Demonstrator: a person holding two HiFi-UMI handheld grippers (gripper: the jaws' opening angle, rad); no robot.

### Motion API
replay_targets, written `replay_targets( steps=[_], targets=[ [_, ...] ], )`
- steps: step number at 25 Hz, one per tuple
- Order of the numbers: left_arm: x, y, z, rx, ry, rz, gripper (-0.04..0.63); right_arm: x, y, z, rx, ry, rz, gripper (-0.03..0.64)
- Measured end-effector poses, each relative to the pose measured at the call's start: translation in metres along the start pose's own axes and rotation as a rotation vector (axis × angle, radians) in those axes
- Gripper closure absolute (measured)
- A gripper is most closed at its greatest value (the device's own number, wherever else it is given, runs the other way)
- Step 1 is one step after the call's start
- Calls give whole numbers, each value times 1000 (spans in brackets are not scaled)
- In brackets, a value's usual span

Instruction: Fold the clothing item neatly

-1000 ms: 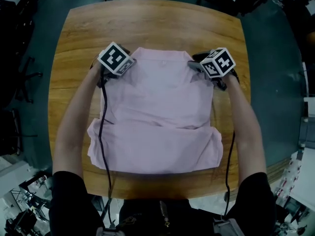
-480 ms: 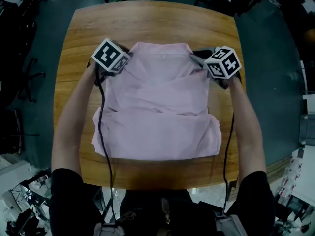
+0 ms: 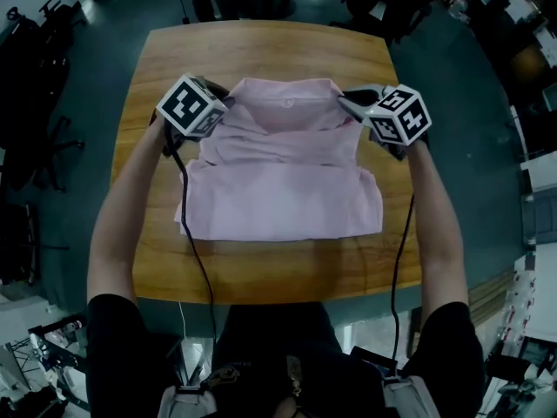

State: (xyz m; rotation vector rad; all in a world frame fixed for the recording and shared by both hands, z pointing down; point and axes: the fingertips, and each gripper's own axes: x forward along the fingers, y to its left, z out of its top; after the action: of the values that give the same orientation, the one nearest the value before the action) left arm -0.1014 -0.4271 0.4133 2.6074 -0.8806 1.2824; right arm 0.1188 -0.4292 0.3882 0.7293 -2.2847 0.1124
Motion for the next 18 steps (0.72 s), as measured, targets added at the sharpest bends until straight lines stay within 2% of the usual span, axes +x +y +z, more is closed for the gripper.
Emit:
replay_targets(
  steps=[4, 12, 15, 18],
  targets=[
    [-31, -41, 3, 28, -7, 31, 551, -39, 31, -5, -14, -20, 1, 589],
    [-78, -119, -34, -49, -4, 67, 551, -86, 116, -27, -26, -46, 45, 589],
    [-88, -155, -45, -61, -3, 72, 551, -101, 140, -51, -10, -53, 59, 589],
    [-78, -190, -76, -86, 27, 48, 551, -102, 170, -86, 4, -41, 78, 589]
  ],
)
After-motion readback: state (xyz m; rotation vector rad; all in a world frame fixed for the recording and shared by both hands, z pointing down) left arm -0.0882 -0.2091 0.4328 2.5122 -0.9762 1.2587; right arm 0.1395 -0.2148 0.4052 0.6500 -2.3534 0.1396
